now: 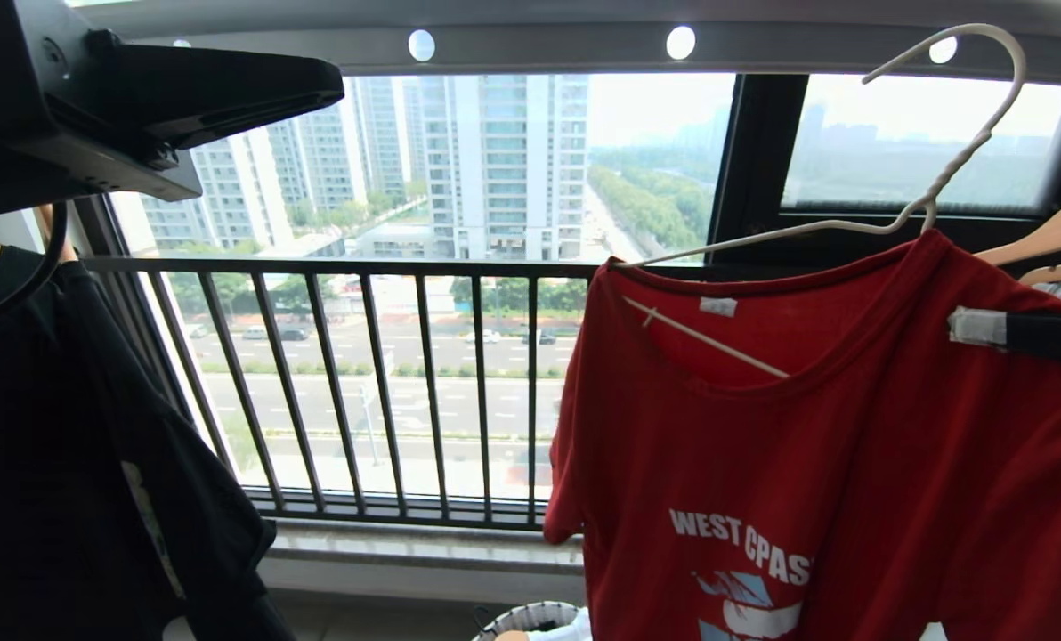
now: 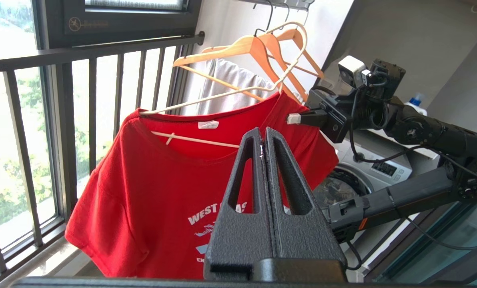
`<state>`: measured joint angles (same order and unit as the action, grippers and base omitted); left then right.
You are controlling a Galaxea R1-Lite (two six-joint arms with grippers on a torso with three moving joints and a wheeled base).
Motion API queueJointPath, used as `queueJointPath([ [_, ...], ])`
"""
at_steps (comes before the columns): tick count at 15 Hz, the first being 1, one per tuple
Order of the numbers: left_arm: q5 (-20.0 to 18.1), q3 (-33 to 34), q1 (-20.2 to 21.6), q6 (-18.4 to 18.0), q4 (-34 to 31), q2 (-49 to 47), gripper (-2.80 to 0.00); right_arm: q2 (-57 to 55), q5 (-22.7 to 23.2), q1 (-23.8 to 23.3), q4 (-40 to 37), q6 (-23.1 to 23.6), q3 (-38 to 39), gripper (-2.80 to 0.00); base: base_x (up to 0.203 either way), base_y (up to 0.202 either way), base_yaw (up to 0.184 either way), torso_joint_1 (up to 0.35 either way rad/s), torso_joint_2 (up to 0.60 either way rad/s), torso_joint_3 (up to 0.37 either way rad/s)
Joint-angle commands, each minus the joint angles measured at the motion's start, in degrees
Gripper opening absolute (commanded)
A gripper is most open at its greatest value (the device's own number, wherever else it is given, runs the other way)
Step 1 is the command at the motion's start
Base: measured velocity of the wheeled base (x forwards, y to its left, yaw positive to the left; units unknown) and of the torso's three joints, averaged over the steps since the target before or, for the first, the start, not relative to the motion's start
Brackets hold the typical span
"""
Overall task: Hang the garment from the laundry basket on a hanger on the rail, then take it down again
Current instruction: Hang the clothes rack on the clothesline
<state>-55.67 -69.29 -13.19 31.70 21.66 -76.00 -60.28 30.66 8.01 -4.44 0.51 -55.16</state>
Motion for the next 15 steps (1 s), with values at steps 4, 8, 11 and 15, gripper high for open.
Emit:
queueJointPath([
  [4, -0.31, 0.03, 0.01, 0.21, 0.13, -0.12, -2.8, 0.52, 0.19, -0.01, -0.05, 0.02, 0.49, -2.8, 0.0, 0.0, 0.0, 0.149, -0.32, -0.17],
  [8, -0.31, 0.03, 0.01, 0.21, 0.13, -0.03, -2.8, 0.69, 0.28, 0.08, -0.05, -0.07, 0.93, -2.8, 0.0, 0.0, 0.0, 0.154, -0.33, -0.168],
  [11, -0.31, 0.03, 0.01, 0.21, 0.13, -0.04, -2.8, 1.4, 0.37, 0.08, -0.05, -0.16, 1.02, -2.8, 0.0, 0.0, 0.0, 0.062, -0.14, -0.062],
  [15, -0.31, 0.03, 0.01, 0.21, 0.13, -0.21, -2.8, 0.86, 0.19, 0.15, -0.05, 0.02, 0.75, -2.8, 0.0, 0.0, 0.0, 0.0, 0.0, 0.0],
])
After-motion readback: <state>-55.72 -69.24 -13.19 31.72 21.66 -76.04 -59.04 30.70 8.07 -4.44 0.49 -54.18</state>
